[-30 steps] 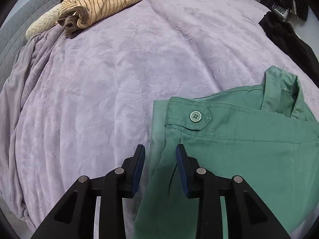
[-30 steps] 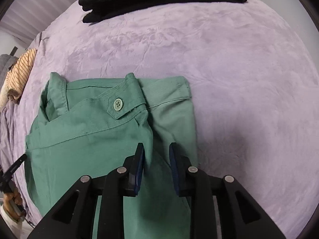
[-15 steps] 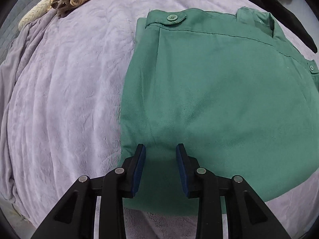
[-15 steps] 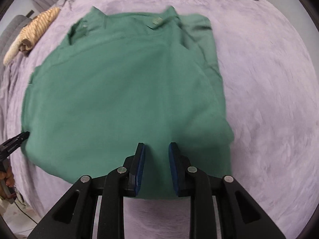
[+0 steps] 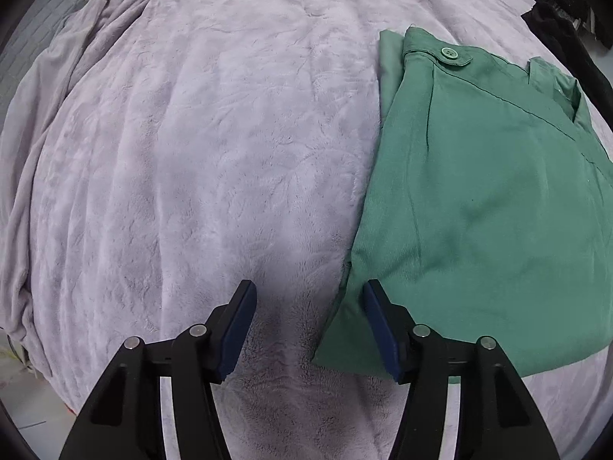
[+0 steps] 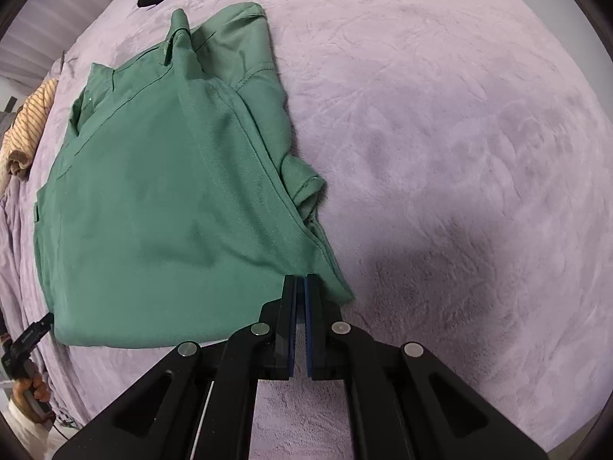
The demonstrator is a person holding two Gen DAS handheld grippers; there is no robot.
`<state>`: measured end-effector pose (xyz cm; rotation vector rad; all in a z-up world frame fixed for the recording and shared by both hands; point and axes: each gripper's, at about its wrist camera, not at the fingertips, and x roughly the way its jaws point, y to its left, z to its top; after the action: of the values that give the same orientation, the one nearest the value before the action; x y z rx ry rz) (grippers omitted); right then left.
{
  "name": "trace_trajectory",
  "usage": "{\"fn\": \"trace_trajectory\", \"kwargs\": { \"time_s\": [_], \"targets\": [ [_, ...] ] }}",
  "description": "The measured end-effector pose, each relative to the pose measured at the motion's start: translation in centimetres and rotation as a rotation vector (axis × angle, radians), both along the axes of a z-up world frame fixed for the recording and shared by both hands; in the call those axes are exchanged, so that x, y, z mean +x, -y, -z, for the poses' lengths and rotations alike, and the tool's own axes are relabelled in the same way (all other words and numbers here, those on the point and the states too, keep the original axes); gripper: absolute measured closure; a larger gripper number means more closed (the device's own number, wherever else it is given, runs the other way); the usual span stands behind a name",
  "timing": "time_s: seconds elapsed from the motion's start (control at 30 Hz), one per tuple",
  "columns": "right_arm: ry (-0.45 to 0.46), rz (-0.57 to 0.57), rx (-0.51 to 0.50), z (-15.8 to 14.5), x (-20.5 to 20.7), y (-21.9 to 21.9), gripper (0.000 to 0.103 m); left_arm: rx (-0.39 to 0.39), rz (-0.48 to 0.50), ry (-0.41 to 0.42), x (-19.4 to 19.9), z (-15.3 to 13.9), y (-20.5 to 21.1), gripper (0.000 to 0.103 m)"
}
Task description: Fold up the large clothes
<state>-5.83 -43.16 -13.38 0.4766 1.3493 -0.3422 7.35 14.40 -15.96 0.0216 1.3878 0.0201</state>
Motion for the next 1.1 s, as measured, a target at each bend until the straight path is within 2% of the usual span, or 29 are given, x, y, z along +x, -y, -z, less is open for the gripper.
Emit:
{"fn": "trace_trajectory", "kwargs": {
  "time_s": [0.03,0.07,0.13,0.47,0.53,0.6,0.63,0.67,0.77,0.87,0.97,1.03,1.1],
  "targets": [
    [-0.003,0.019,0.010,-0.2,-0.3,0.1,0.101,0.013,0.002,-0.002,-0.2,-0.3,0.1,0.042],
    [-0.003,0.036,0.020,-0.5,-0.6,0.2,0.096,0.013,-0.001,-0.008,-0.4,-0.5,0.1,0.042],
    [-0.004,0.052,0.036,-1.4,-1.4,0.0,0.096,-0.012,-0.010,-0.034,-1.1,-1.1,0.1,0.042],
    [0.025,0.014,0.155,-3.8,-2.7,-6.5,0.095,-0.027,0.078,-0.068,-4.4,-4.7,2.0,0.042],
    [0.027,0.001,0.168,-4.2,-3.2,-8.0,0.086,-0.028,0.092,-0.064,-5.1,-5.3,2.3,0.042],
    [0.034,-0.009,0.161,-4.7,-2.9,-9.7,0.053,-0.032,0.099,-0.068,-5.7,-5.7,2.5,0.042],
    [0.040,-0.017,0.153,-5.0,-2.9,-10.3,0.049,-0.034,0.098,-0.069,-6.0,-5.8,2.6,0.042],
    [0.046,-0.028,0.153,-5.2,-2.8,-11.0,0.048,-0.034,0.097,-0.068,-6.3,-6.0,2.7,0.042],
    [0.048,-0.045,0.167,-5.5,-2.3,-12.4,0.048,-0.021,0.098,-0.044,-6.6,-6.3,2.6,0.000],
    [0.051,-0.070,0.163,-5.6,-1.4,-13.9,0.047,-0.025,0.108,-0.026,-6.7,-6.6,2.4,0.000],
    [0.052,-0.088,0.160,-5.8,-1.1,-15.0,0.037,-0.042,0.111,-0.031,-6.8,-6.6,2.3,0.000],
    [0.048,-0.103,0.156,-5.7,-0.8,-15.8,0.034,-0.037,0.116,-0.036,-6.8,-6.5,2.3,0.000],
    [0.045,-0.117,0.151,-5.6,-0.7,-16.4,0.025,-0.040,0.120,-0.044,-6.7,-6.2,2.1,0.000]
  ]
}}
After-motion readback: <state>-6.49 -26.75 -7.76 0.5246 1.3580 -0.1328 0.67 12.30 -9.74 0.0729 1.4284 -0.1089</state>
